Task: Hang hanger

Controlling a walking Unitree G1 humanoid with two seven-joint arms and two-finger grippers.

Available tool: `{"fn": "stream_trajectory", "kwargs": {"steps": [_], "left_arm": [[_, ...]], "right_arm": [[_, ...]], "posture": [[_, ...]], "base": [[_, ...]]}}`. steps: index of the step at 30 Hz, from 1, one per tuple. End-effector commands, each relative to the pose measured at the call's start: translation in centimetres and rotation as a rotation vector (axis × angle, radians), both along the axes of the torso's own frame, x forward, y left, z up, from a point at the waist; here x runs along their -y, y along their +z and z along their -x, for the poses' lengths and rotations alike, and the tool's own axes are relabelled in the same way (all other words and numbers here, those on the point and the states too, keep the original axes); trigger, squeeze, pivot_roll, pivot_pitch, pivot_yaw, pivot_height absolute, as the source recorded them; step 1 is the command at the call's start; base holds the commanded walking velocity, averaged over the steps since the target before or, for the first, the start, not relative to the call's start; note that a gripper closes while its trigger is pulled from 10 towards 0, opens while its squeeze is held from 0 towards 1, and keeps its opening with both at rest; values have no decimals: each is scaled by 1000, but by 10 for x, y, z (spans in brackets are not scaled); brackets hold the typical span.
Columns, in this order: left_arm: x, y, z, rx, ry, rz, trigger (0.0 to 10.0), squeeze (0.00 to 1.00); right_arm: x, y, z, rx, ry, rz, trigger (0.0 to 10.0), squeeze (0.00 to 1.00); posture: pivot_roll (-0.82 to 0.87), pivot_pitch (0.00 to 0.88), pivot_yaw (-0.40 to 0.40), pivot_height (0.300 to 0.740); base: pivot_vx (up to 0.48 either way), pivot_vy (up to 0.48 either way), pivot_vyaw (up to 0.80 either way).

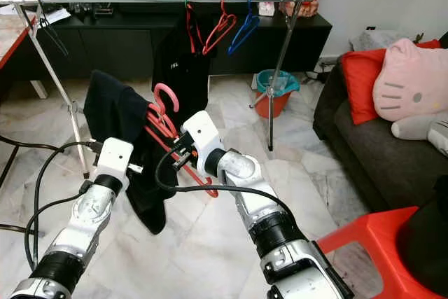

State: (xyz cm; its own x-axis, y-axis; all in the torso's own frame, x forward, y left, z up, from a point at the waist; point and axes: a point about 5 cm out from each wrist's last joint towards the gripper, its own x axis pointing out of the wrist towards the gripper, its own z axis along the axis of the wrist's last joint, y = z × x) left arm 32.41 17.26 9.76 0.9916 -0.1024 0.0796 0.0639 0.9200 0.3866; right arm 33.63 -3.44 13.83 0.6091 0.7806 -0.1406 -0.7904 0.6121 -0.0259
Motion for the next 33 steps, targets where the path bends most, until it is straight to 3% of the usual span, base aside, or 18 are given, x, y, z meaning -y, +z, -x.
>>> {"fn": "stream_trajectory", "kwargs": {"steps": [1, 5, 15, 16, 17, 18, 33], "left_arm": [[1, 2, -4, 2, 17, -42, 10000, 0], [-13, 3, -7, 23, 147, -108, 10000, 0], [-17, 4, -8, 40, 195, -114, 10000, 0], [-17, 4, -8, 43, 199, -121, 4431, 0], [-16, 3, -8, 45, 201, -123, 1529, 0], [-16, 3, -8, 47, 203, -124, 0, 0], [-17, 3, -7, 47, 187, -111, 0, 0]], "right_arm": [[-1, 14, 1, 58, 13, -20, 0, 0], [0, 11, 5, 56, 21, -12, 0, 0], [-3, 9, 12, 50, 57, 10, 0, 0], [-3, 9, 13, 50, 61, 9, 0, 0], [-4, 9, 13, 50, 65, 10, 0, 0], [-4, 9, 14, 49, 70, 13, 0, 0], [-3, 4, 18, 50, 79, 58, 0, 0]], "posture": [[123, 0, -60, 740], [109, 0, -49, 740], [103, 0, -43, 740], [104, 0, -43, 740], [104, 0, -43, 740], [105, 0, -43, 740], [119, 0, -41, 740]], "base": [[0, 0, 0], [0, 0, 0], [0, 0, 0], [0, 0, 0], [0, 0, 0], [0, 0, 0], [0, 0, 0]]}}
